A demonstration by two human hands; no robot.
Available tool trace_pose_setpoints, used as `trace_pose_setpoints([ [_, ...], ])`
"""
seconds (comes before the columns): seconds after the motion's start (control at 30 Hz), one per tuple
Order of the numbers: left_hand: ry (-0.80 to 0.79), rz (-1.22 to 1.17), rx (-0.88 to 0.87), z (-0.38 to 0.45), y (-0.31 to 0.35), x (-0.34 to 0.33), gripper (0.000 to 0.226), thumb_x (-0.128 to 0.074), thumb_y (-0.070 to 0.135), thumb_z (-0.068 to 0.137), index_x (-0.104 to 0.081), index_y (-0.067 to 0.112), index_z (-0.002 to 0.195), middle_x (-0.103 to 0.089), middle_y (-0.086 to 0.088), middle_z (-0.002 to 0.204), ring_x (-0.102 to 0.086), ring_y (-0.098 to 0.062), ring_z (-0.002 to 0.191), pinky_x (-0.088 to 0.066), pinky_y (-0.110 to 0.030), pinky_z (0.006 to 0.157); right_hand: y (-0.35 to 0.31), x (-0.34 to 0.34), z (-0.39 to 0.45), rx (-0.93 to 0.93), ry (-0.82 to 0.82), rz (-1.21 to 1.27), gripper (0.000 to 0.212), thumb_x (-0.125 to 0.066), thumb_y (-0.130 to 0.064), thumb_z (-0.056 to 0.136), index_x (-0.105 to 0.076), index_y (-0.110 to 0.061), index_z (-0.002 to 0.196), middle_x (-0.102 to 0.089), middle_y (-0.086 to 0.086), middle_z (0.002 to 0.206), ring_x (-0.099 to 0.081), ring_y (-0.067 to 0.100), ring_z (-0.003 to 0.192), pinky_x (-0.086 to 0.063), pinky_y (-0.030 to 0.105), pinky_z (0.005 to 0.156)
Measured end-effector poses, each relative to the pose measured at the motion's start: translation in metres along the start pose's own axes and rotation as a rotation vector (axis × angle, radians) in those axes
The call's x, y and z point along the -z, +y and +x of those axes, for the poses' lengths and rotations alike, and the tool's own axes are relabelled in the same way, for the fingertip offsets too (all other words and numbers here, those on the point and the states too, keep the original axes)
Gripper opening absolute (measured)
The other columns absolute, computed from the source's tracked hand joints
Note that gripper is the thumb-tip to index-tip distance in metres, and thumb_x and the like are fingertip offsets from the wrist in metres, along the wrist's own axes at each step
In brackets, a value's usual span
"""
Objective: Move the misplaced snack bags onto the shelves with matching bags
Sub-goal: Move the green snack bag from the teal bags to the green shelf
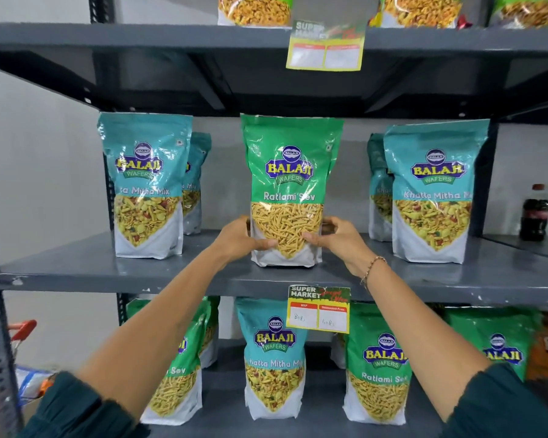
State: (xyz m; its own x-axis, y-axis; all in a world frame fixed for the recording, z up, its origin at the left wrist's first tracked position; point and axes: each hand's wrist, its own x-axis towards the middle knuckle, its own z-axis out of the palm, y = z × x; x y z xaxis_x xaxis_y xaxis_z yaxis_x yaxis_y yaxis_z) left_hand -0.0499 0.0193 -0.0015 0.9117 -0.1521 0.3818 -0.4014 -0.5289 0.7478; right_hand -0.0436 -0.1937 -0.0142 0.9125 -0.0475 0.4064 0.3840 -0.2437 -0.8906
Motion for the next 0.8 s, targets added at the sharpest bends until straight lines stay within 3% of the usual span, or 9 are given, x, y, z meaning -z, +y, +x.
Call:
trace_pose_setpoints([
  [0.17, 0.018, 0.024, -0.059, -0.061, 0.008, 0.029, 0.063, -0.075, 0.037, 0.072, -0.048, 0.008, 0.122, -0.059, -0.012, 0.112, -0.046, -0.015, 0.088, -0.040, -0.029, 0.074, -0.031, -0.014, -0.056, -0.001, -0.008, 0.048, 0.057, -0.082, -0.015, 0.066, -0.057, -0.006, 0.117, -0.068, -0.002, 0.097, -0.062, 0.013, 0.095, -0.050, 0.026, 0.085],
  [0.27, 0.028, 0.042, -0.064, -0.092, 0.007, 0.041, 0.064, -0.074, 0.040, 0.071, -0.049, 0.009, 0.121, -0.060, -0.012, 0.116, -0.054, -0.022, 0.096, -0.042, -0.033, 0.085, -0.045, -0.024, -0.089, 0.010, 0.009, 0.047, 0.059, -0.083, -0.017, 0.064, -0.057, -0.007, 0.116, -0.069, -0.001, 0.100, -0.063, 0.015, 0.098, -0.050, 0.028, 0.087],
  [0.33, 0.031, 0.046, -0.064, -0.113, 0.002, 0.047, 0.071, -0.075, 0.044, 0.068, -0.048, 0.009, 0.123, -0.060, -0.014, 0.123, -0.056, -0.030, 0.110, -0.043, -0.042, 0.095, -0.052, -0.031, -0.111, 0.032, 0.009, 0.016, 0.058, -0.084, -0.020, 0.064, -0.057, -0.009, 0.114, -0.067, -0.004, 0.098, -0.061, 0.008, 0.092, -0.048, 0.020, 0.079],
  [0.43, 0.032, 0.032, -0.050, -0.145, -0.010, 0.050, 0.081, -0.075, 0.051, 0.063, -0.045, 0.013, 0.127, -0.058, -0.003, 0.127, -0.053, -0.025, 0.118, -0.041, -0.041, 0.100, -0.052, -0.042, -0.143, 0.045, 0.011, 0.001, 0.055, -0.084, -0.020, 0.064, -0.057, -0.010, 0.111, -0.066, -0.002, 0.100, -0.060, 0.010, 0.091, -0.047, 0.021, 0.080],
  [0.53, 0.058, 0.041, -0.030, -0.175, -0.027, 0.042, 0.078, -0.077, 0.047, 0.065, -0.044, 0.014, 0.128, -0.057, -0.002, 0.129, -0.052, -0.022, 0.118, -0.038, -0.031, 0.091, -0.039, -0.053, -0.174, 0.050, 0.003, -0.026, 0.048, -0.083, -0.017, 0.065, -0.054, -0.015, 0.104, -0.064, -0.003, 0.096, -0.059, 0.009, 0.088, -0.047, 0.021, 0.079],
  [0.63, 0.062, 0.015, 0.014, -0.202, -0.048, 0.027, 0.080, -0.079, 0.041, 0.066, -0.041, 0.014, 0.130, -0.056, 0.003, 0.124, -0.051, -0.017, 0.114, -0.035, -0.027, 0.089, -0.013, -0.065, -0.196, 0.021, -0.007, -0.051, 0.052, -0.084, -0.017, 0.064, -0.055, -0.015, 0.107, -0.066, 0.004, 0.104, -0.062, 0.017, 0.092, -0.051, 0.030, 0.085],
  [0.7, 0.072, -0.013, 0.061, -0.217, -0.067, 0.015, 0.077, -0.082, 0.035, 0.064, -0.043, 0.014, 0.128, -0.055, 0.008, 0.112, -0.052, -0.013, 0.106, -0.038, -0.027, 0.088, 0.008, -0.072, -0.208, -0.002, -0.007, -0.077, 0.059, -0.085, -0.019, 0.062, -0.055, -0.014, 0.113, -0.065, 0.003, 0.108, -0.062, 0.015, 0.093, -0.052, 0.028, 0.085],
  [0.8, 0.078, -0.028, 0.143, -0.233, -0.105, -0.006, 0.078, -0.085, 0.035, 0.058, -0.046, 0.014, 0.122, -0.062, 0.002, 0.115, -0.057, -0.018, 0.107, -0.045, -0.034, 0.092, 0.047, -0.087, -0.225, -0.054, -0.021, -0.112, 0.062, -0.086, -0.021, 0.061, -0.055, -0.015, 0.114, -0.064, 0.002, 0.109, -0.060, 0.016, 0.097, -0.049, 0.029, 0.084],
])
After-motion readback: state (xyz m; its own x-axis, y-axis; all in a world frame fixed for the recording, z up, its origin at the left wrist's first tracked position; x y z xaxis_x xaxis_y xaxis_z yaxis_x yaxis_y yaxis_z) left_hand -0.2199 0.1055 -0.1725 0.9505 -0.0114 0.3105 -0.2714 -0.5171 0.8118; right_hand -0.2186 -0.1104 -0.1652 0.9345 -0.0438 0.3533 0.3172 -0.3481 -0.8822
